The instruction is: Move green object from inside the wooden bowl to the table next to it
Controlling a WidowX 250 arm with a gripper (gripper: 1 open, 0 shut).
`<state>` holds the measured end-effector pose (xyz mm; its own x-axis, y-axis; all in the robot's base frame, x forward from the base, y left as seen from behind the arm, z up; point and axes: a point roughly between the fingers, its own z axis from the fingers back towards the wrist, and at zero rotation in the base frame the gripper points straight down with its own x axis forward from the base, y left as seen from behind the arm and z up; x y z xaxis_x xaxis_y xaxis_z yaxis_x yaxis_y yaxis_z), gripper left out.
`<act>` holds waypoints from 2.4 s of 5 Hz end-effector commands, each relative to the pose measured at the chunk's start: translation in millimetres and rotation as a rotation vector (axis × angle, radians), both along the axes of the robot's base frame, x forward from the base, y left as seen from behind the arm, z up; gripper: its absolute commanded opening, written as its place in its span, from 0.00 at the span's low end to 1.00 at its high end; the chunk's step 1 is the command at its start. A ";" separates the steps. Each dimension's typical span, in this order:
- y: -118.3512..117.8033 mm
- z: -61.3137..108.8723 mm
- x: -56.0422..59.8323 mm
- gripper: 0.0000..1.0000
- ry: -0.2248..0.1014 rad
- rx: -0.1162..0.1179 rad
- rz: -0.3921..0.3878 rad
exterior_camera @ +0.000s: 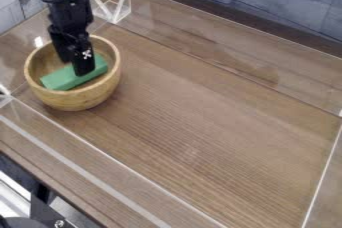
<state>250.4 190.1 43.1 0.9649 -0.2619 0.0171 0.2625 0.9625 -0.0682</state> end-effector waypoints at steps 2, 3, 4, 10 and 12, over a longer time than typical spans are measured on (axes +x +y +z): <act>5.0 10.8 6.2 0.00 -0.044 0.011 0.066; -0.3 7.1 6.1 1.00 -0.036 -0.009 0.087; -7.4 4.8 2.9 0.00 -0.031 -0.027 0.102; -18.3 22.4 2.9 0.00 -0.038 -0.111 0.095; -9.8 34.3 1.9 0.00 -0.053 -0.124 0.110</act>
